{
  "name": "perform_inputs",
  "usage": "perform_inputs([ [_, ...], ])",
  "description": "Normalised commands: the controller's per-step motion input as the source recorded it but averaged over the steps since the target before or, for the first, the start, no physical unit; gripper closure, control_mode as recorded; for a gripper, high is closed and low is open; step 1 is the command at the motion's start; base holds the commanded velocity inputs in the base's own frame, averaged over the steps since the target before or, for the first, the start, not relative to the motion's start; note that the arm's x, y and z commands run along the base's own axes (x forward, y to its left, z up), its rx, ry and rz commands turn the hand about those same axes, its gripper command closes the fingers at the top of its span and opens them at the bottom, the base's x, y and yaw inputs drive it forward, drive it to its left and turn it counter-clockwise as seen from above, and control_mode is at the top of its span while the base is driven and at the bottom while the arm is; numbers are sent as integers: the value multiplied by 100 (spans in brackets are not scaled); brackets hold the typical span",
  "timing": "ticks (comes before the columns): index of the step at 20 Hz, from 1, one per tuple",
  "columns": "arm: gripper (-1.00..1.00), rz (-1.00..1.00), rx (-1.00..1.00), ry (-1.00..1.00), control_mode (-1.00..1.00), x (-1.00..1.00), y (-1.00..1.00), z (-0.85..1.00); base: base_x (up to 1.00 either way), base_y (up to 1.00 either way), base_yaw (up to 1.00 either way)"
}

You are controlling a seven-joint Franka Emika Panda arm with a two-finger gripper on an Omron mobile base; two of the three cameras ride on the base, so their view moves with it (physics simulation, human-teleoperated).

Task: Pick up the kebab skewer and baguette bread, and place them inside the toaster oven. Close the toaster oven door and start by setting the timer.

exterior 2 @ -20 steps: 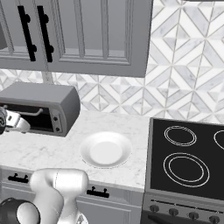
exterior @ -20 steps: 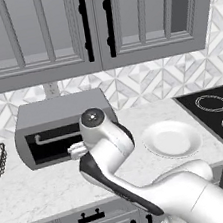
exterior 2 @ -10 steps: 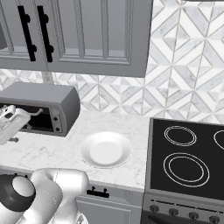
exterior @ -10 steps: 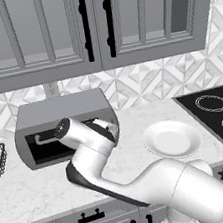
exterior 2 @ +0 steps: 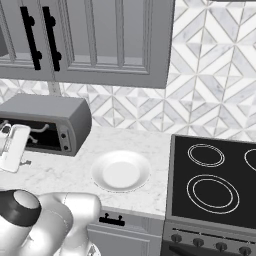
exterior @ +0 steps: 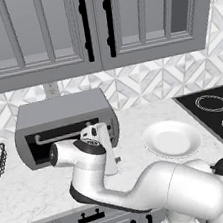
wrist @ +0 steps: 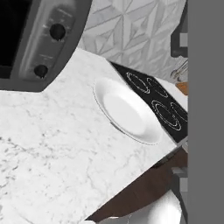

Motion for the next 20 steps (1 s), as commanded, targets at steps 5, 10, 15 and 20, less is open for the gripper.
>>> perform_inputs([
  [5,-100,28,-26,44,-100,0,-69,3,0,0,0],
  [10,-100,22,-32,52,-100,3,-11,-2,0,0,0],
  [15,-100,22,-12,14,-100,2,-1,-26,0,0,0],
  [20,-100,39,0,1,-100,40,-3,-25,0,0,0],
])
